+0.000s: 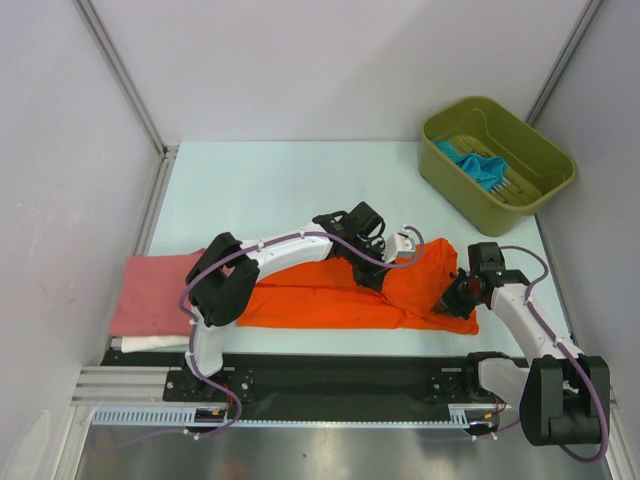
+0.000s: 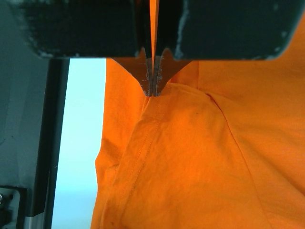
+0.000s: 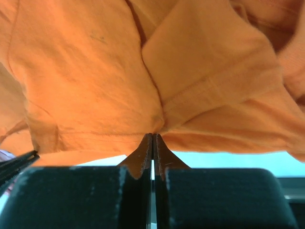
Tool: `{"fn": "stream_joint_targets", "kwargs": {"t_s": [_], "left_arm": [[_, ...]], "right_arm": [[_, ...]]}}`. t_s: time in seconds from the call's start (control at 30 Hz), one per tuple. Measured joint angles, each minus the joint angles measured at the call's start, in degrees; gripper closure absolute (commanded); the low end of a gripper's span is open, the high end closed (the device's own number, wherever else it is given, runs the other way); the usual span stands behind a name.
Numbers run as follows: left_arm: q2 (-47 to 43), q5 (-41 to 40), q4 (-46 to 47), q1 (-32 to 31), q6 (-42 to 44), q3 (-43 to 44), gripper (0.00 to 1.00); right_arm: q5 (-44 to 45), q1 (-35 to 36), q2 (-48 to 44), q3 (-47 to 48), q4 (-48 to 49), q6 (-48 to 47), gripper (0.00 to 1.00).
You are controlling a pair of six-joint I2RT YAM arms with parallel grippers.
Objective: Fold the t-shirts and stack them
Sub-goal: Fold the tshirt
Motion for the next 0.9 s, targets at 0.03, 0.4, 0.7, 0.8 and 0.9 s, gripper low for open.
{"fn": "stream_joint_targets", "kwargs": {"t_s": [0.03, 0.4, 0.7, 0.8, 0.9], "left_arm": [[0.0, 0.0, 0.0, 0.0, 0.0, 0.0, 1.0], [0.0, 0.0, -0.1, 0.3, 0.0, 0.0, 1.0], [0.0, -0.3, 1.3, 2.1, -1.0, 0.0, 1.0], [0.0, -2.1, 3.8, 3.1, -2.6, 0.0, 1.0], [0.2, -3.7, 6.6, 4.1, -4.7, 0.0, 1.0]], "right_arm": [[0.1, 0.0, -0.4, 0.2, -0.7, -0.2, 1.0], [3.5, 0.0, -10.1, 8.2, -14.7, -3.2, 1.0], [2.6, -0.5, -6.9, 8.2, -16.1, -4.2, 1.0], [2.5, -1.8, -0.2, 8.3, -11.4, -5.3, 1.0], [2.7, -3.3, 7.2, 9.2, -5.4, -6.1, 1.0]]}}
